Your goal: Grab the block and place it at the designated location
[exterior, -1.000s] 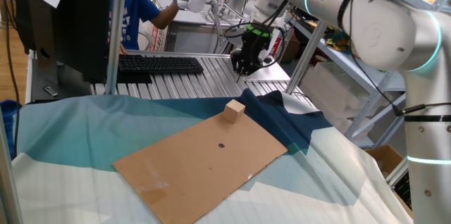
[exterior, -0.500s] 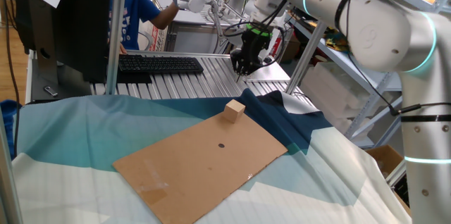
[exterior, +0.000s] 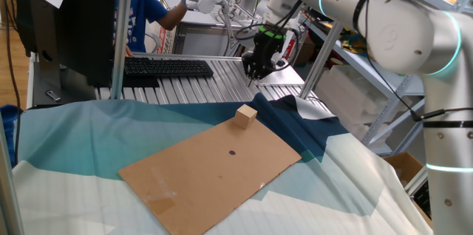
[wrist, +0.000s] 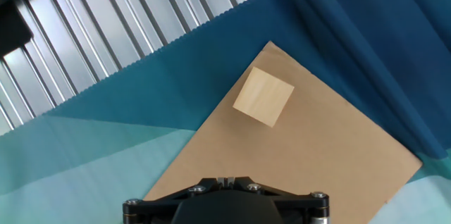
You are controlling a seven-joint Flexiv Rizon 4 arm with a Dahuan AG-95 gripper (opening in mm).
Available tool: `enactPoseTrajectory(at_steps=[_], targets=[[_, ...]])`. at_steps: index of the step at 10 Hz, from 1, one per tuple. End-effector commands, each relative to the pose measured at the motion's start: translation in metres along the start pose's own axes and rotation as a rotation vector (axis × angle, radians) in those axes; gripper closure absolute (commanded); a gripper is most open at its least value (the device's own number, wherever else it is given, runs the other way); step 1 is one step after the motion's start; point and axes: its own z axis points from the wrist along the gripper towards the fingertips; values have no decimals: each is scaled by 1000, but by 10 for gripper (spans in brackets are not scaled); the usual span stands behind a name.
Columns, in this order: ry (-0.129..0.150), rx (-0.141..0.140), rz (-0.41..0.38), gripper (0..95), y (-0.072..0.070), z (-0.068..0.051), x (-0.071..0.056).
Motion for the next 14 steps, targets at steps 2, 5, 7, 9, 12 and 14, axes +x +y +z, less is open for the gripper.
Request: enactPoseTrajectory(at_steps=[2, 5, 7, 9, 12, 14], targets=[[-3, -10, -2, 950, -1, 1, -2], [-8, -13, -3, 950, -3, 5, -5], [-15, -14, -1, 950, -5, 11, -9], [-15, -21, -3, 950, -8, 15, -13], [-9, -24, -1, 950, -12, 18, -17], [-1, -35, -2, 950, -12, 17, -17]])
